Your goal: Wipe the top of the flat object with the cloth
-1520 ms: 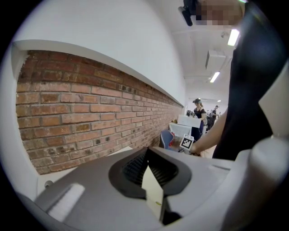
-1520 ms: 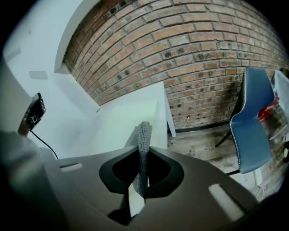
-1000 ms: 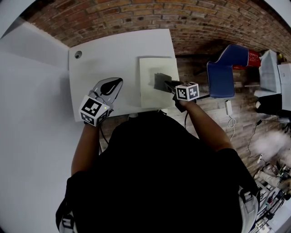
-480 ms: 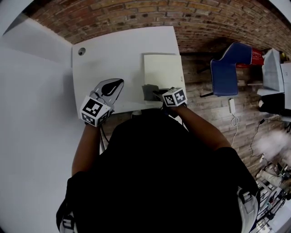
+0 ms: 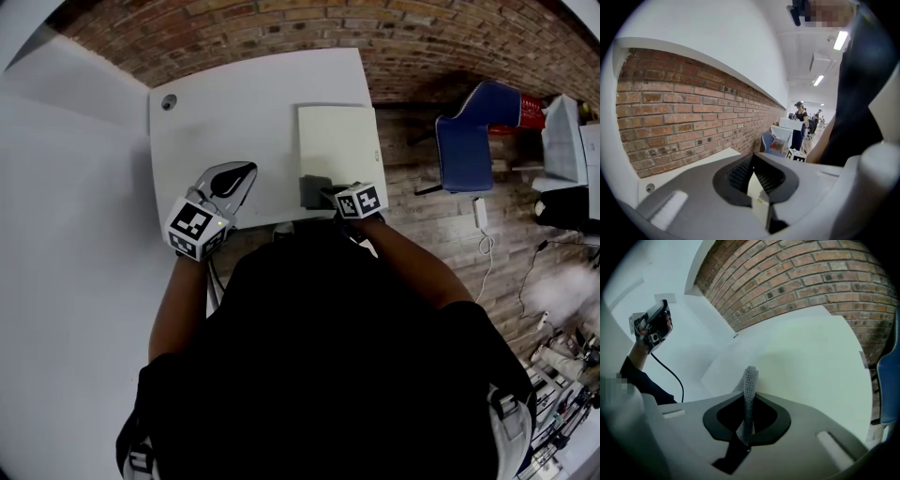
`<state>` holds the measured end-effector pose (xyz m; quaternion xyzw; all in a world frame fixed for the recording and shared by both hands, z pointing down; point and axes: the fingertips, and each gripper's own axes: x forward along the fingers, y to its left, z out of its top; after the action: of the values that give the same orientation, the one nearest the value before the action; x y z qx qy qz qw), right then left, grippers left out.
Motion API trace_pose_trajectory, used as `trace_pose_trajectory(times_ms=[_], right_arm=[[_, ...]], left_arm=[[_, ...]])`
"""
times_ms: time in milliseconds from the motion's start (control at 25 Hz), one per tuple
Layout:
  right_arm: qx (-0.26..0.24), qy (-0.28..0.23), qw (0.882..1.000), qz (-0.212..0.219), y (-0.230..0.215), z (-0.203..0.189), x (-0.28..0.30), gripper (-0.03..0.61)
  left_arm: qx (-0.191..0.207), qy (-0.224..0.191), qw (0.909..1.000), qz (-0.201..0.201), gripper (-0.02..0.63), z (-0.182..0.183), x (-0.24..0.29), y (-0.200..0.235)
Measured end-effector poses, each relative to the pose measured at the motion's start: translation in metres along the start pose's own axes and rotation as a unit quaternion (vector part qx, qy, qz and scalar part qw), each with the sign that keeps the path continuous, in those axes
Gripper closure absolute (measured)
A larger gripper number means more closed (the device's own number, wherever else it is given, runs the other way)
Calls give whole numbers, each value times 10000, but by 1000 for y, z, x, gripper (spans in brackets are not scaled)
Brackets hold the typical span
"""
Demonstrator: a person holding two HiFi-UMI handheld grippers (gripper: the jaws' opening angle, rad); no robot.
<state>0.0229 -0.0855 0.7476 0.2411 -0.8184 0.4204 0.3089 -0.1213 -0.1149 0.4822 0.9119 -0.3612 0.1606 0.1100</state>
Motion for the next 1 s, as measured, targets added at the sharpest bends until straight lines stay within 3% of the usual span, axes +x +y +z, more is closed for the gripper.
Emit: trace_pose_trajectory(times_ms=[1000], right_arm=[[557,-223,9898,-1296,-123,-42,-88,569]], left_arm=[[13,2,9998,-204,612,-13,29,-9]])
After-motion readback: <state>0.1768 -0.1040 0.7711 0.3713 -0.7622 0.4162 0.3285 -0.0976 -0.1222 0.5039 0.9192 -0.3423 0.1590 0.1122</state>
